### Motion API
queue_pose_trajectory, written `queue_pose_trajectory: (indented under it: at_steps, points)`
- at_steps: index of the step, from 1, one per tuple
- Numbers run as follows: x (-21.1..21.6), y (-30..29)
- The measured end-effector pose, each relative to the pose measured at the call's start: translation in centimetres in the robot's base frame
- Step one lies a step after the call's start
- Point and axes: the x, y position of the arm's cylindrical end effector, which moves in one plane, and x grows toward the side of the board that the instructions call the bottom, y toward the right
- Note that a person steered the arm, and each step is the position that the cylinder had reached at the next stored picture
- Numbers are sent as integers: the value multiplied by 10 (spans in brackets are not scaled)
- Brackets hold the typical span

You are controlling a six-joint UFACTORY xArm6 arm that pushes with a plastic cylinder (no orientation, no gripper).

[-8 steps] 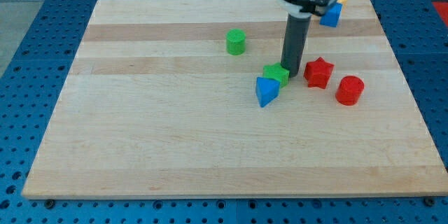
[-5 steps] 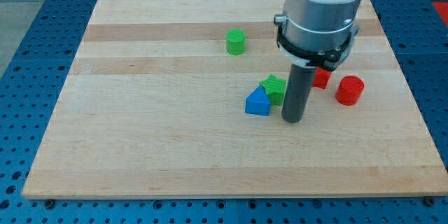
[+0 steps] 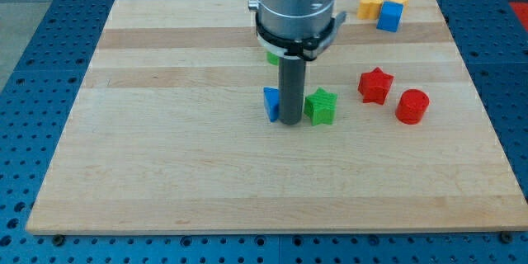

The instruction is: Move the blue triangle closer to the green circle

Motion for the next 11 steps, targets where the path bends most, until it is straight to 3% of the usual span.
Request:
queue_pose_trajectory:
  at_steps: [3, 8, 11]
  points:
    - [-23, -53]
    - [-135, -63]
    - [-170, -80]
